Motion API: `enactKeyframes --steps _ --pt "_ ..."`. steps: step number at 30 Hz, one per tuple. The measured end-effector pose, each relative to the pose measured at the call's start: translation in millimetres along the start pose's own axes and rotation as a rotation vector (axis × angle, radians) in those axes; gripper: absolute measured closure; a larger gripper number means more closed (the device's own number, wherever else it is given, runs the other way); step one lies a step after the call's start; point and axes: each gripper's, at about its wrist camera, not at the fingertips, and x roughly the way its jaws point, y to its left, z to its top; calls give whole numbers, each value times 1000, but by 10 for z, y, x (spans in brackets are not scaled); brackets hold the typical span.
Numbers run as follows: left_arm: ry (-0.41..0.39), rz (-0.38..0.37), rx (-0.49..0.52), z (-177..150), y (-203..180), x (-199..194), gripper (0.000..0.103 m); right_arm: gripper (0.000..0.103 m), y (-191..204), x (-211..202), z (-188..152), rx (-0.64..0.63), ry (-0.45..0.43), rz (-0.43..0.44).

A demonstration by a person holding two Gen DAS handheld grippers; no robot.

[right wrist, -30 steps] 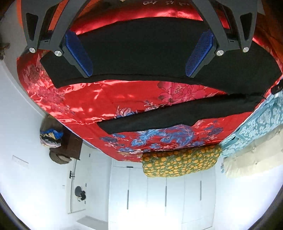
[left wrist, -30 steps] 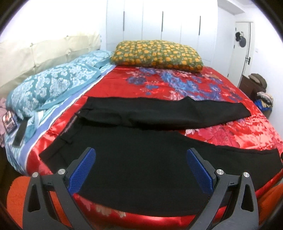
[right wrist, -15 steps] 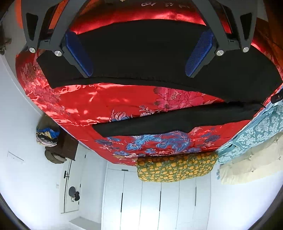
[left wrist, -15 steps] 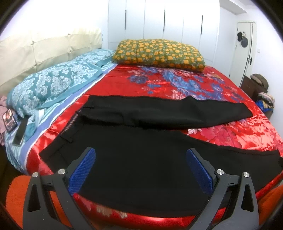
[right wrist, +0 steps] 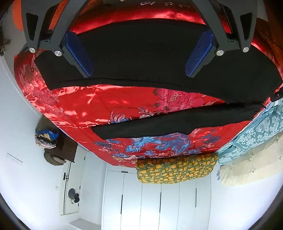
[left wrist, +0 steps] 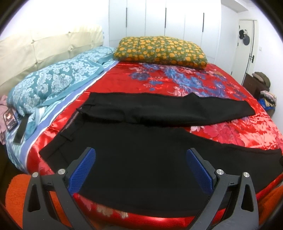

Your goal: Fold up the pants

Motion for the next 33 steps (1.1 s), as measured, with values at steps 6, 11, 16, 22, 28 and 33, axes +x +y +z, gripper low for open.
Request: enactKeyframes --steps 6,11,16,22,28,33 --pt "78 39 19 -42 24 142 1 0 -43 24 6 15 0 -9" --pt "164 31 -19 -88 95 302 1 0 -245 117 -30 102 39 -36" --pt "169 13 14 -125 3 344 1 0 -365 265 -99 153 102 -28" --pt "195 20 115 -206 -155 495 1 0 -307 681 -106 81 195 37" --pt "299 123 126 -287 -43 886 1 0 -1306 1398 -166 238 348 -89" --pt "369 153 30 -311 160 952 1 0 -1913 1323 -348 411 309 -175"
